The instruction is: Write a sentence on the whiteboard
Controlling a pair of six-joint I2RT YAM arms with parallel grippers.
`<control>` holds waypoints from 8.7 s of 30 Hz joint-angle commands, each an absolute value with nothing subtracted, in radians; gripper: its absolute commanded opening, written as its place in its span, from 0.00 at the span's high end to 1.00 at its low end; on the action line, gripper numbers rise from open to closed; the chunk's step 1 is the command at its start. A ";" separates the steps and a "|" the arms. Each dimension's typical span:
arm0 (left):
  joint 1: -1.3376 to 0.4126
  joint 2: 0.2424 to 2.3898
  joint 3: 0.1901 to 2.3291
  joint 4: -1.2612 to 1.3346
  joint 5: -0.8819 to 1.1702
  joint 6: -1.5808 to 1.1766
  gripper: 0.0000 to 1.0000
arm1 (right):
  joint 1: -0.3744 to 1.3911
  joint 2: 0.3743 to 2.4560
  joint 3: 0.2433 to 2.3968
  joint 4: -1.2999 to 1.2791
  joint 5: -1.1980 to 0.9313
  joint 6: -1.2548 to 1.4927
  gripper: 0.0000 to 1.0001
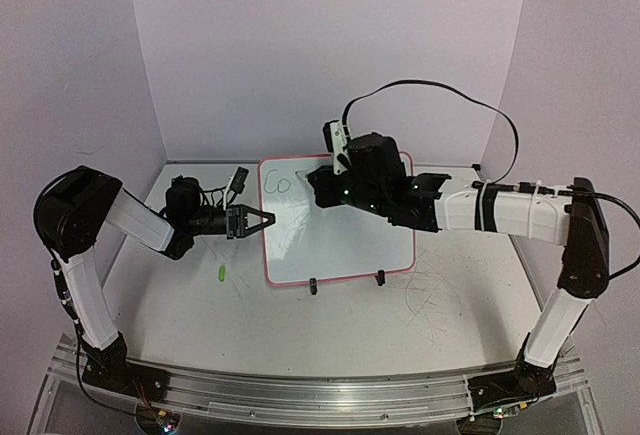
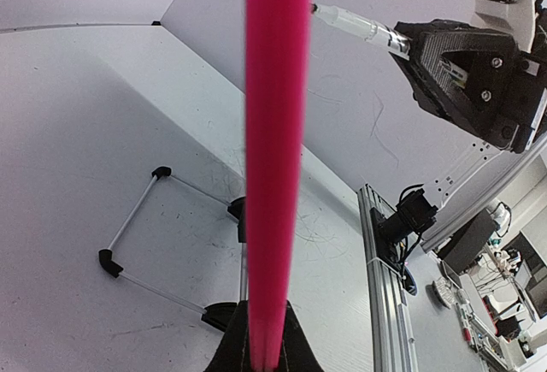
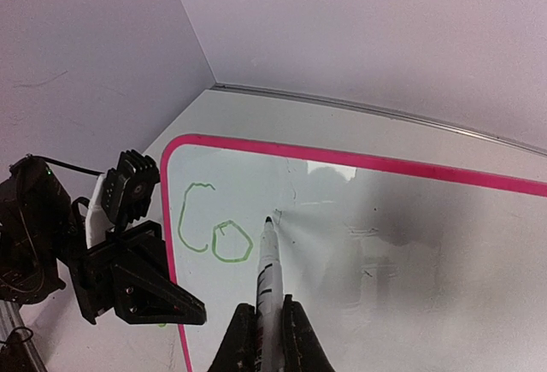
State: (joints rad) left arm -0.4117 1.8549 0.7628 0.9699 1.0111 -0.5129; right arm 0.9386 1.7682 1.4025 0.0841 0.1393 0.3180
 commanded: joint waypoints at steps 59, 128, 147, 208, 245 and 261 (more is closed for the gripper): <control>-0.407 1.847 0.764 0.959 1.019 -0.533 1.00 | 0.966 1.750 1.363 0.052 0.249 0.361 1.00; -0.407 1.845 0.767 0.959 1.022 -0.535 1.00 | 0.959 1.719 1.345 0.020 0.240 0.362 1.00; -0.407 1.843 0.768 0.955 1.009 -0.536 1.00 | 0.956 1.590 1.298 0.083 0.203 0.308 1.00; -0.407 1.822 0.764 0.933 0.985 -0.518 1.00 | 0.959 1.736 1.401 0.095 0.239 0.269 1.00; -0.407 1.816 0.764 0.933 0.988 -0.517 1.00 | 0.955 1.766 1.411 0.086 0.292 0.293 1.00; -0.407 1.816 0.762 0.933 0.986 -0.515 1.00 | 0.959 1.723 1.337 0.050 0.269 0.351 1.00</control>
